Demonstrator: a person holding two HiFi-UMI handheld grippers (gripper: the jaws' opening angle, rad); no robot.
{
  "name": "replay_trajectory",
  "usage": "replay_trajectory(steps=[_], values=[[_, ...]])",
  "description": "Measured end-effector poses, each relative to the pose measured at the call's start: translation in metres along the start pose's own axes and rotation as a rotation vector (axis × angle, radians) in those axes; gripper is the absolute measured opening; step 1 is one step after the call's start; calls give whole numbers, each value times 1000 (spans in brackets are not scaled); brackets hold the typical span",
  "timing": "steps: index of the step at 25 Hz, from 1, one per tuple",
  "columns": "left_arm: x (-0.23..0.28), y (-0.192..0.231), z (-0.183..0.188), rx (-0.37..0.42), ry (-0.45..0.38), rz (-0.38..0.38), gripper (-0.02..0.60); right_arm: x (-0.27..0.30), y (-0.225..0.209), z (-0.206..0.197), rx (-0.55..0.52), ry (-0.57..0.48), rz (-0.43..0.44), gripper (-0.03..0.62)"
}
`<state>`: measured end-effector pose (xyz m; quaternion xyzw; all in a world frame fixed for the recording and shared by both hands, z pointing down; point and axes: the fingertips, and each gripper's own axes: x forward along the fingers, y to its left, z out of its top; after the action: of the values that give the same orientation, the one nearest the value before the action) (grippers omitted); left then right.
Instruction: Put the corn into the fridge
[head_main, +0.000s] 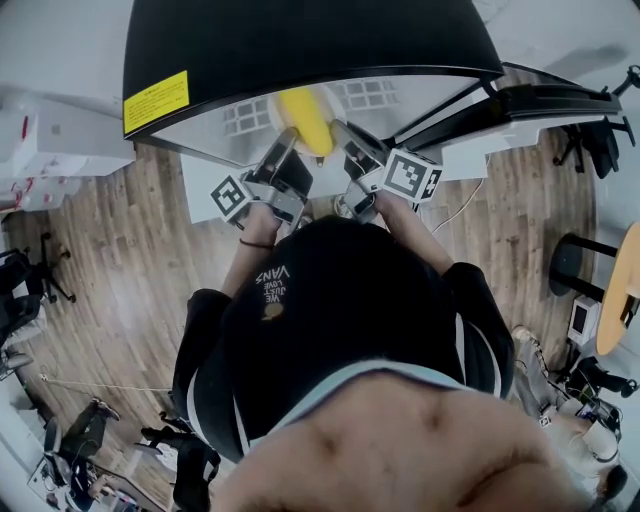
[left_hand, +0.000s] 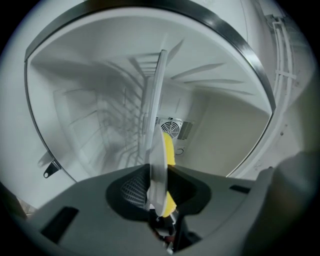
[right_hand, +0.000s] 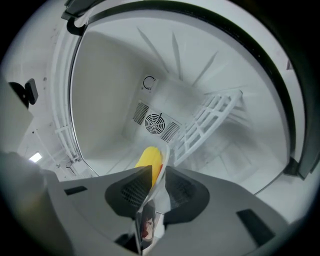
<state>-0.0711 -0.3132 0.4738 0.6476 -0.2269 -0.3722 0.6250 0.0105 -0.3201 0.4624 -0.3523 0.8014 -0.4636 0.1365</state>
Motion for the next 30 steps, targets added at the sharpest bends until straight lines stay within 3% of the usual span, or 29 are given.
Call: replay_trajectory(steps=[14,27,30], values=[[8,1,3,-19,-92,14,83,-1,-4,12,-34,1,12,143],[14,4,5,-14,-158,34,83,-17,15,19,-310,-12,42,202],[16,4,6,-14,-175,40,84,-22,22,17,-457,-10,39,232]])
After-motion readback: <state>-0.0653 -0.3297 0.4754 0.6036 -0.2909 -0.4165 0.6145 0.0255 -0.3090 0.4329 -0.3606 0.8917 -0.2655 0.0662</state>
